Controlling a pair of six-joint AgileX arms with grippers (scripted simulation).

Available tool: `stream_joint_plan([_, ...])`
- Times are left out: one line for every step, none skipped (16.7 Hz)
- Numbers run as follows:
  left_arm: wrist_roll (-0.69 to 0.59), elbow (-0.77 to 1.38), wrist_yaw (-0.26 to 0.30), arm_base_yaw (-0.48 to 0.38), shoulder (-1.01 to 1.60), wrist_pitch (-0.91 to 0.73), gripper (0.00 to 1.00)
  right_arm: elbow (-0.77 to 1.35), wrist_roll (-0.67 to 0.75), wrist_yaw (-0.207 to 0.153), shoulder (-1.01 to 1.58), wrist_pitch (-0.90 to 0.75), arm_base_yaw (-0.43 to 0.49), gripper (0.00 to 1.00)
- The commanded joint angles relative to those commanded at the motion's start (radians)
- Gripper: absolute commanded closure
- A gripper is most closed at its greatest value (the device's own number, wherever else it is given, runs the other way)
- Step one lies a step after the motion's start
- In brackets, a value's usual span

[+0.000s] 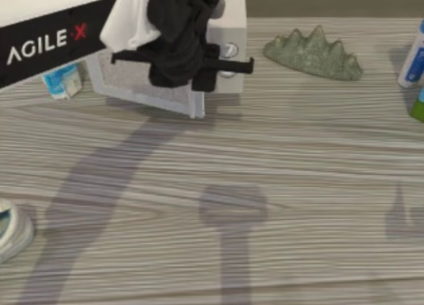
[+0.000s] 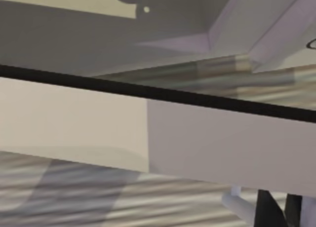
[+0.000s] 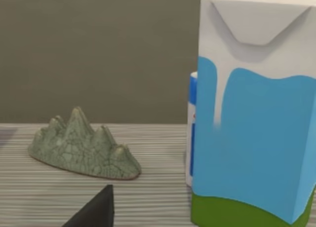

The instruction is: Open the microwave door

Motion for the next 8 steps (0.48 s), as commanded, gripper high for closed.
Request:
stream_joint_plan([0.000,0.000,0.000,0.000,0.000,0.000,1.00,0.000,0.000,0.000,0.000,0.000,0.000,0.00])
stream_joint_plan([-0.004,-0.002,0.005,-0.006,0.004,0.000,1.00,0.000,0.000,0.000,0.000,0.000,0.000,0.00])
stream_joint_plan([-0.002,-0.003,0.006,-0.006,0.002,0.002,1.00,0.000,0.000,0.000,0.000,0.000,0.000,0.00])
stream_joint_plan([0.006,-0.010,0.010,-0.005,-0.005,0.007,1.00,0.000,0.000,0.000,0.000,0.000,0.000,0.00])
stream_joint_plan([0.019,-0.022,0.016,-0.002,-0.016,0.013,1.00,0.000,0.000,0.000,0.000,0.000,0.000,0.00])
stream_joint_plan([0.035,-0.041,0.024,0.002,-0.027,0.019,1.00,0.000,0.000,0.000,0.000,0.000,0.000,0.00])
stream_joint_plan([0.054,-0.063,0.032,0.006,-0.039,0.024,1.00,0.000,0.000,0.000,0.000,0.000,0.000,0.00])
stream_joint_plan([0.073,-0.085,0.041,0.011,-0.050,0.030,1.00,0.000,0.000,0.000,0.000,0.000,0.000,0.00])
